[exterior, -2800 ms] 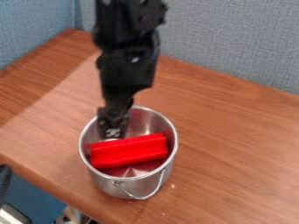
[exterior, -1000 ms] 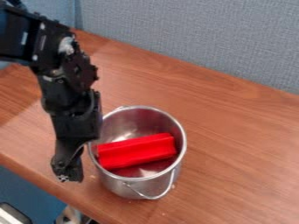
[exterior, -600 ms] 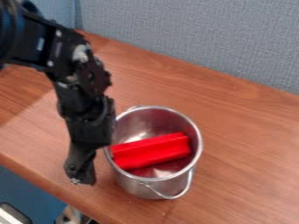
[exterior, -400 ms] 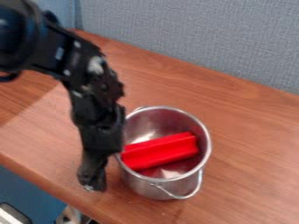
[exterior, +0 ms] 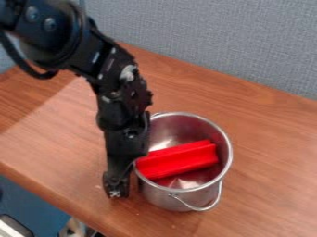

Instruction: Put the red object in the metal pot

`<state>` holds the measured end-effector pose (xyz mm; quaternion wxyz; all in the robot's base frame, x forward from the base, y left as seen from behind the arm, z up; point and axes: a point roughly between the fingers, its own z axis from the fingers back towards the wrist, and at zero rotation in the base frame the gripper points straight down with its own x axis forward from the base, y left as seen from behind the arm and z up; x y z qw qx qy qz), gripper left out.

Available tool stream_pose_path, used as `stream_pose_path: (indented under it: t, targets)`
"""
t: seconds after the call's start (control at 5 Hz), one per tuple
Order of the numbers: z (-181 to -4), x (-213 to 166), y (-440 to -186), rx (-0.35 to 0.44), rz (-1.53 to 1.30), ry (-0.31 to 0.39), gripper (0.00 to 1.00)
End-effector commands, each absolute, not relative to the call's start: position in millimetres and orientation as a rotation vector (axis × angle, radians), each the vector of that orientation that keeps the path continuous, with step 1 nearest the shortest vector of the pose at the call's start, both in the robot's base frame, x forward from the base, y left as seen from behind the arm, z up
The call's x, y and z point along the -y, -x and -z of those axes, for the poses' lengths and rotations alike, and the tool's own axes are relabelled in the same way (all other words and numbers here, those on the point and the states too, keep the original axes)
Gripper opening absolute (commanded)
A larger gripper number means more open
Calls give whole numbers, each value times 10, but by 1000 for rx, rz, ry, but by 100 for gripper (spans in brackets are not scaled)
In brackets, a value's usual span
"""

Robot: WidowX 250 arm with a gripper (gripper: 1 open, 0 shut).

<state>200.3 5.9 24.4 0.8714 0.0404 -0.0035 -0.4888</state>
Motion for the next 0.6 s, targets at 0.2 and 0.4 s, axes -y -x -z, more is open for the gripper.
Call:
stream_pose_path:
  t: [0.2,0.4]
  targets:
    - [-320,-49,-2055,49,1066,-85,100]
    - [-386,-66,-2035,53,1079,-77,100]
